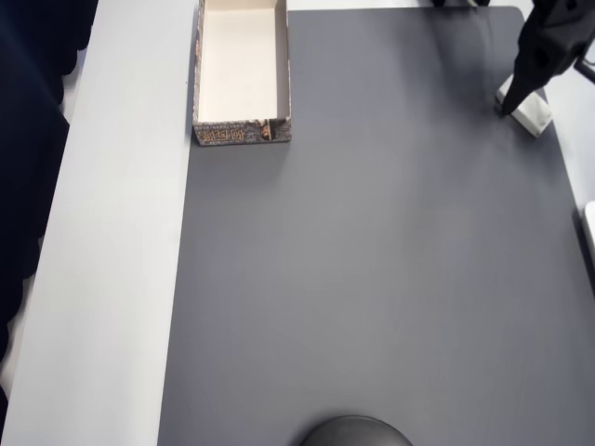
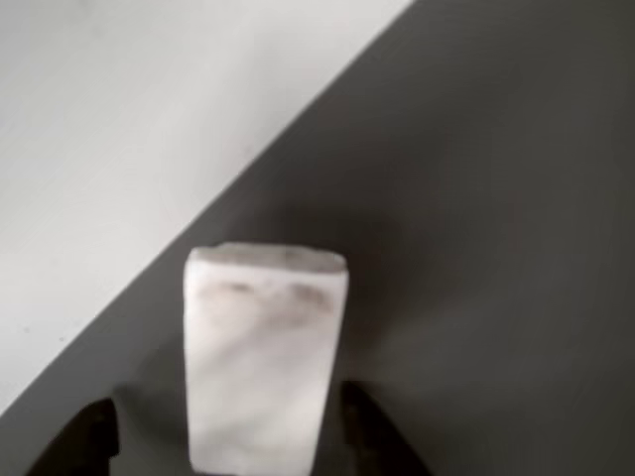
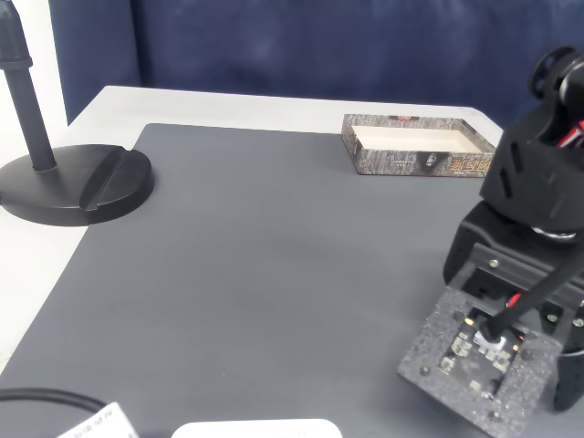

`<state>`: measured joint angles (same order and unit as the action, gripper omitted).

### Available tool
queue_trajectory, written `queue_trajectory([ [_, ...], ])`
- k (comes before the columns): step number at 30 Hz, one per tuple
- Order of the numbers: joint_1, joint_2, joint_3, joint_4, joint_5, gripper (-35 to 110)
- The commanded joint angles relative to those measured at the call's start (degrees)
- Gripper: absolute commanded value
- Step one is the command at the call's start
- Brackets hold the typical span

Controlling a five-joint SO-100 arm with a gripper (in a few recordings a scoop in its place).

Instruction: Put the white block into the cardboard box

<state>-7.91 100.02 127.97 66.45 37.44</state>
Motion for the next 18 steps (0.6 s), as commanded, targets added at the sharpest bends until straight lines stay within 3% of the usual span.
queue_trajectory([
  [1,-0.62,0.26,-2.46,-1.32,1.14,32],
  [18,-0.70,-0.70,-3.25,-3.96,1.14,29],
])
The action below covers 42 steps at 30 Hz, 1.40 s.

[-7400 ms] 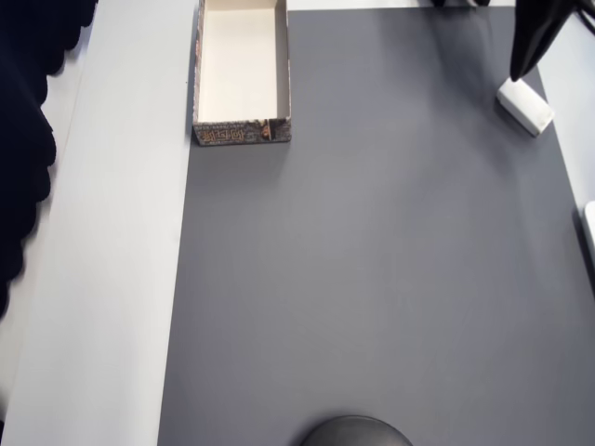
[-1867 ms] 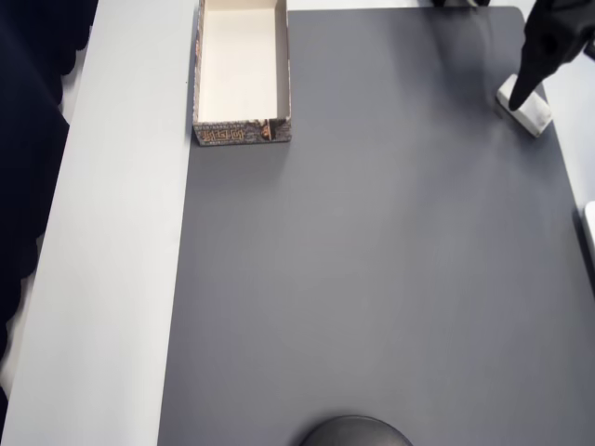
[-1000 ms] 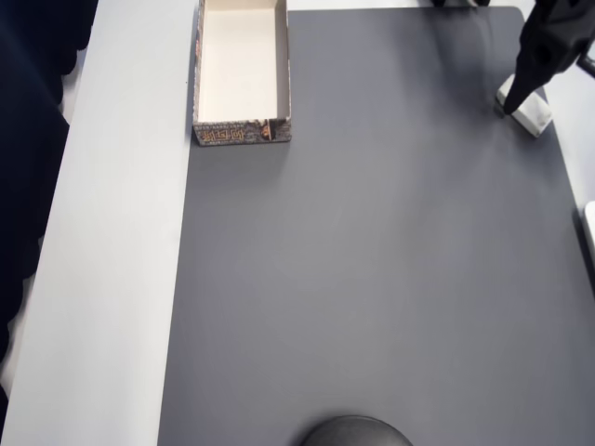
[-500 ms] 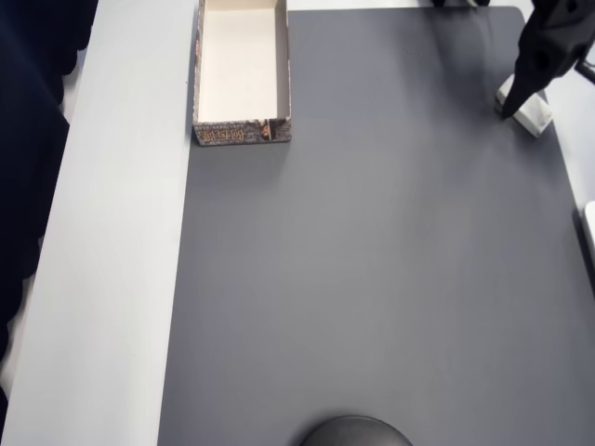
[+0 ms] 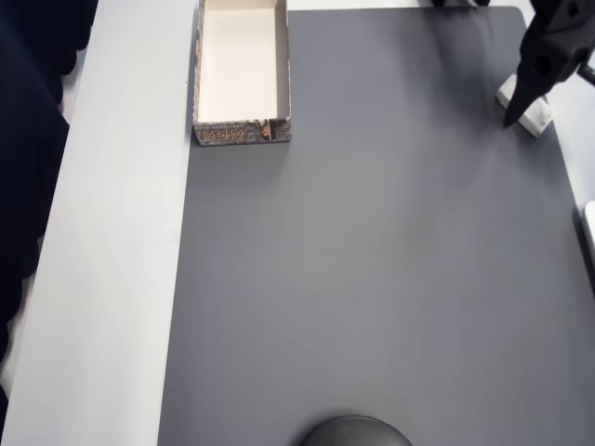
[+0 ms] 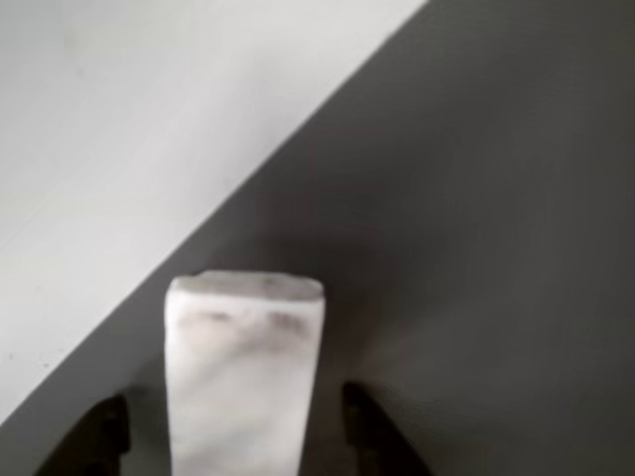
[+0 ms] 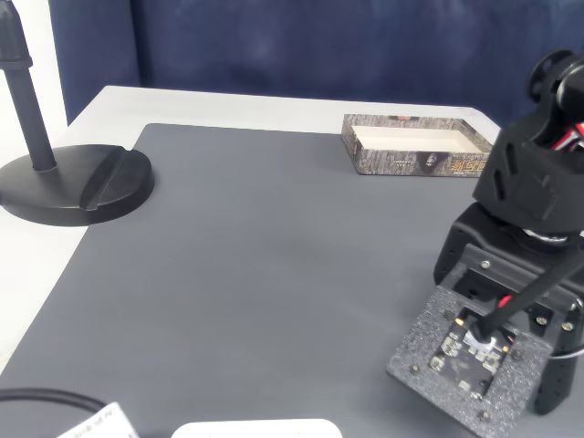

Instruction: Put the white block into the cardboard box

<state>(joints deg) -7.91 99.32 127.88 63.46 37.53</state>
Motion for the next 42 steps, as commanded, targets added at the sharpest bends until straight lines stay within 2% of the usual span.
queue_trajectory([
  [1,-0.79,0.00,-3.16,-0.88,0.97,28],
  [14,-1.41,0.00,-2.99,-0.79,0.09,16],
  [22,-2.02,0.18,-3.52,2.55,-3.87,0],
  [42,-0.35,4.66,-3.78,6.68,-5.19,-2],
])
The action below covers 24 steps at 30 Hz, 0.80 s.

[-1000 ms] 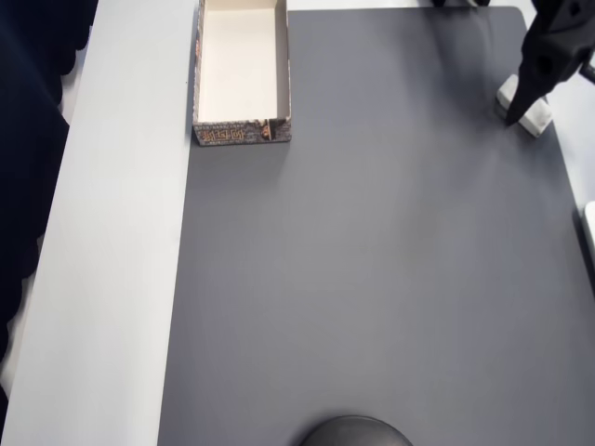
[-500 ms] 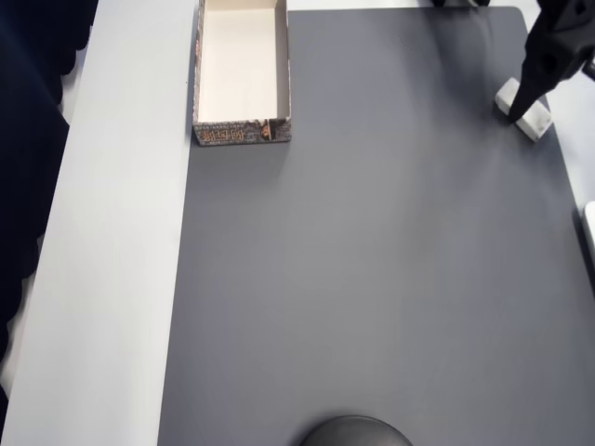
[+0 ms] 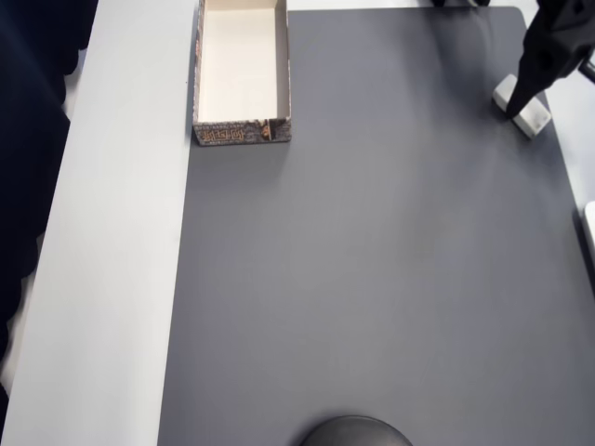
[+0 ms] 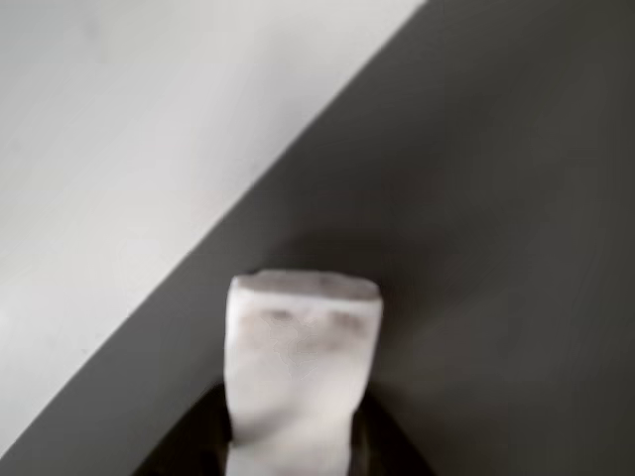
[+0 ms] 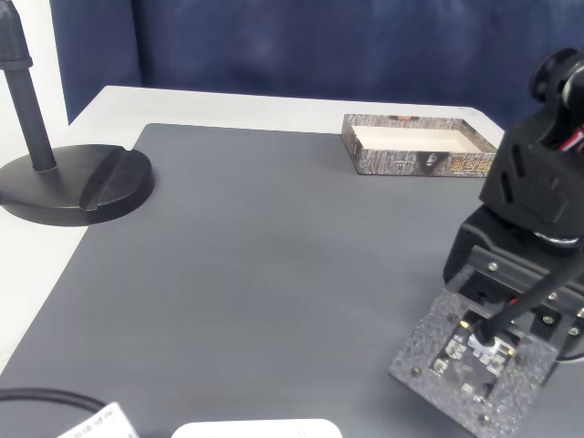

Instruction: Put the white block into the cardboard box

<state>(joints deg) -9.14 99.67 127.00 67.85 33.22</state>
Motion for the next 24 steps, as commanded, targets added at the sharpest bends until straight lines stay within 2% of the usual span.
queue_trajectory([
  [1,1.32,5.10,-2.90,2.72,-0.97,-2],
  [8,5.01,10.46,-4.48,10.81,-2.81,-2],
  [15,13.27,11.43,-14.85,21.62,-2.55,-2],
  [24,27.86,11.51,-19.42,22.94,1.93,-2],
])
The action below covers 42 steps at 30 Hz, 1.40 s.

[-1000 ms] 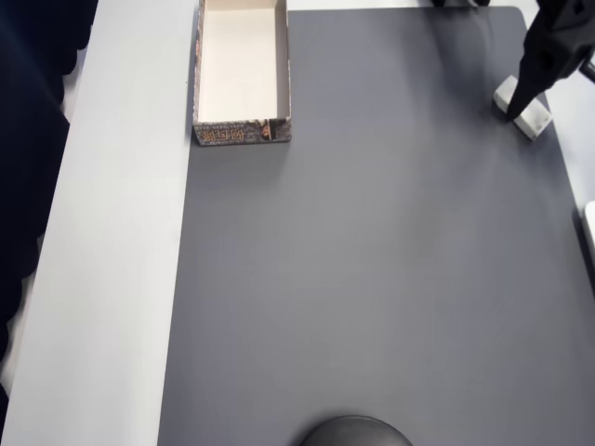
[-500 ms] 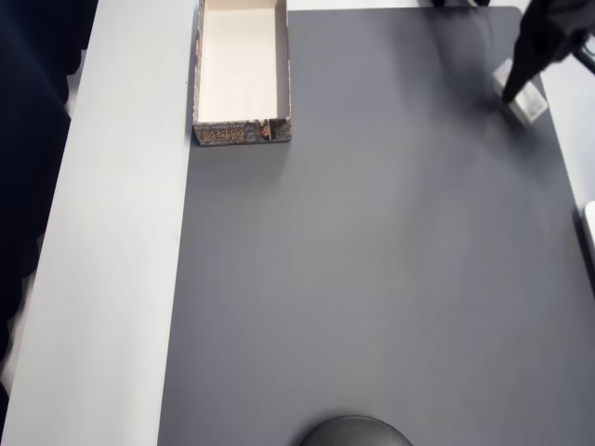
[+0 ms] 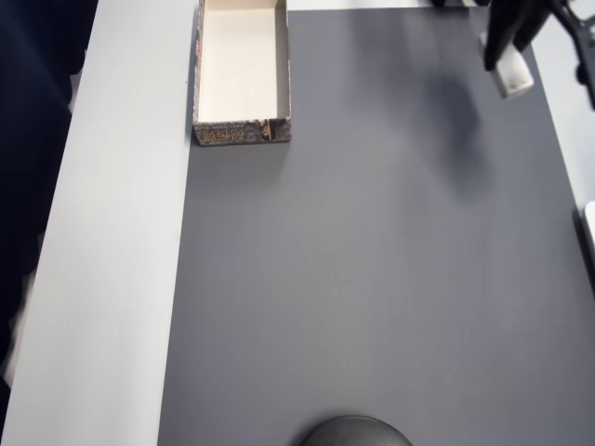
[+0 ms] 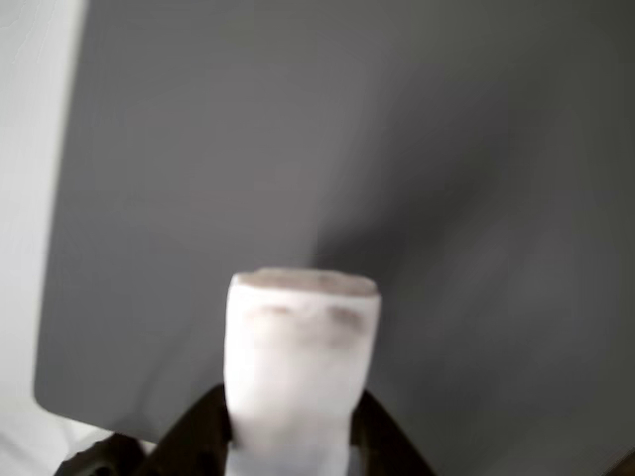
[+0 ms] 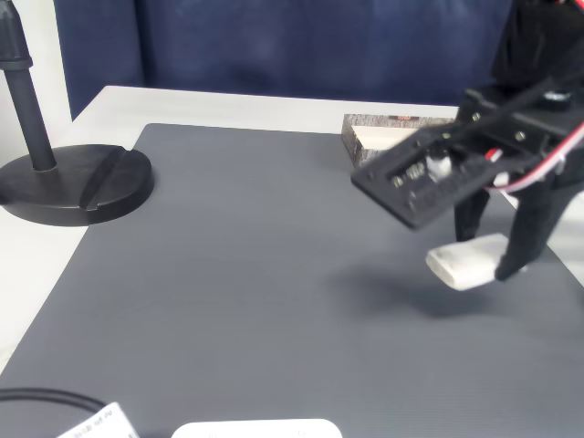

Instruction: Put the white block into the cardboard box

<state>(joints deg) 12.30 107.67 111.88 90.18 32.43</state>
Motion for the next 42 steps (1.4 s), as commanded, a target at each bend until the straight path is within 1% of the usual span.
queue_trajectory([
  [1,8.61,3.60,-4.57,0.53,3.96,-2],
  [11,32.78,-0.26,-12.57,-4.31,19.51,-2],
  [14,38.32,-3.08,-16.17,-6.33,25.14,-2],
  [20,47.37,-10.81,-25.66,-6.33,29.88,-2],
  [29,55.37,-24.08,-39.90,-5.71,34.89,-2],
  [42,59.24,-41.57,-57.22,-3.16,39.81,-2],
])
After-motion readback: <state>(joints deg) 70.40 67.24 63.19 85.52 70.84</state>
